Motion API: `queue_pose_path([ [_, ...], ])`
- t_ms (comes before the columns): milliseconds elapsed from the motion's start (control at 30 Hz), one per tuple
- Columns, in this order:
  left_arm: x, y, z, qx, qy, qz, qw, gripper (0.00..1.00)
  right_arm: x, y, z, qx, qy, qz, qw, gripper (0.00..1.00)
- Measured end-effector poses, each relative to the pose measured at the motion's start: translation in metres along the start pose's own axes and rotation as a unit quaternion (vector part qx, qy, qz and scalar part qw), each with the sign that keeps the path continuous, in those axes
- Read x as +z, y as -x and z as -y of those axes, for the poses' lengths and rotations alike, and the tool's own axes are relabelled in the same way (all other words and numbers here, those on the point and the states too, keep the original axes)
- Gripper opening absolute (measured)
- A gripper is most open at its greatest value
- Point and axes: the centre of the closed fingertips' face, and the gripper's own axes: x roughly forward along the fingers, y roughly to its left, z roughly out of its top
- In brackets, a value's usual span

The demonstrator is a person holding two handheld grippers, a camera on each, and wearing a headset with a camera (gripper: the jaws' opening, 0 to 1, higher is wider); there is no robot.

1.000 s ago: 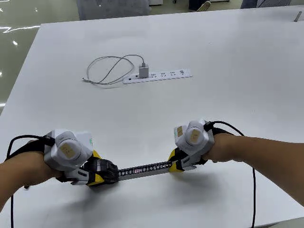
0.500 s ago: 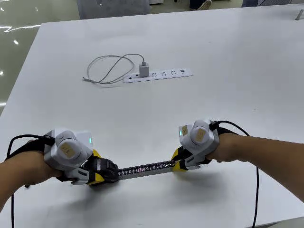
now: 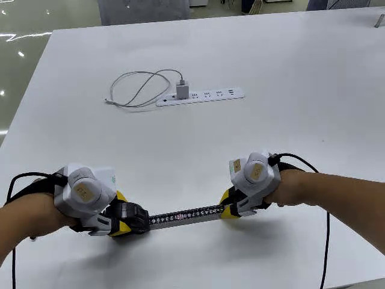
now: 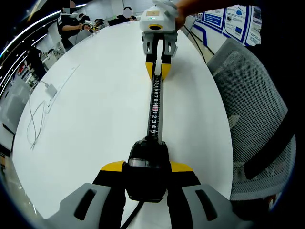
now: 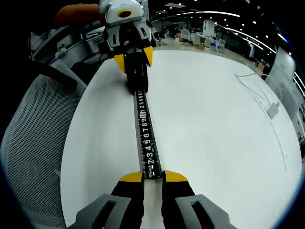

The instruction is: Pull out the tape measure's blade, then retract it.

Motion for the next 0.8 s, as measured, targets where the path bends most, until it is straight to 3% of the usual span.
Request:
queue_pose_path([
  [800, 0.0, 0.0, 0.0, 0.001, -0.001, 0.0, 1.0, 0.28, -0.013, 0.01, 0.002, 0.001, -0.015, 0.001, 0.9999, 0.09],
])
